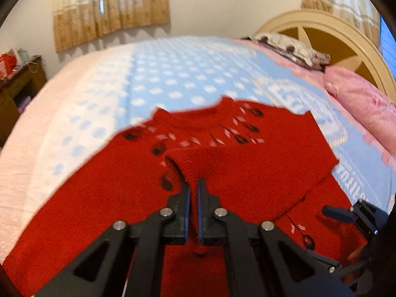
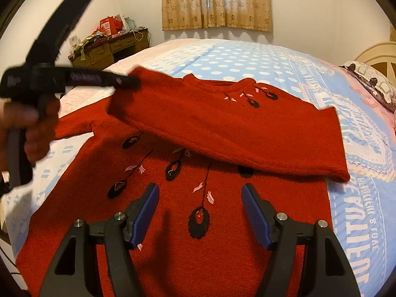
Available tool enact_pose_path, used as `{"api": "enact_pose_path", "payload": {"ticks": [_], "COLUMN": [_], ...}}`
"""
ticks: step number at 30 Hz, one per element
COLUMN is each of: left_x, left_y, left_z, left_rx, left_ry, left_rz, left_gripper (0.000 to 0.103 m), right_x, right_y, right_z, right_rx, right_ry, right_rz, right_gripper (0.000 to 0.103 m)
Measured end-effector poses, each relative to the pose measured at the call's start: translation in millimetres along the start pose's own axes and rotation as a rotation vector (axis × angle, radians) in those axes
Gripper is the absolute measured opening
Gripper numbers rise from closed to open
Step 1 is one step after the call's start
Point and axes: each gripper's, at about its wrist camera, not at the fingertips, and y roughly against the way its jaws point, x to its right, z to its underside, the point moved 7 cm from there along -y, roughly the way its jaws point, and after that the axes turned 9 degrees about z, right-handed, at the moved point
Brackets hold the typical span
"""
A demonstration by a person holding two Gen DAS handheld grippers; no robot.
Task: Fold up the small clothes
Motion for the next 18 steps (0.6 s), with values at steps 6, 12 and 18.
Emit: {"api": "enact_pose_path", "payload": {"ticks": [6, 12, 18], "left_x": [-38.6, -63.3, -76.5], "left_y": [18.0, 13.8, -5.2], "left_z": [1.8, 28.1, 51.3], "left_rx": [0.024, -0.010, -0.052], "left_ry": [0.055, 0.106, 0.137], "left_rz": [-0.054, -0.077, -0.101], "left_gripper": [0.005, 0.005, 0.005], "right_x": [-1.2, -2.3, -2.2], "right_y": [-0.7, -3.2, -8.8], "right_z": [0.1, 1.5, 3.2], "right_rx": [-0.001, -0.016, -0.036], "right_ry": [0.008, 0.011, 0.010], "right_rz": [0.004, 0.006, 0.006], "right_gripper": [0.070, 0.071, 0.071]}}
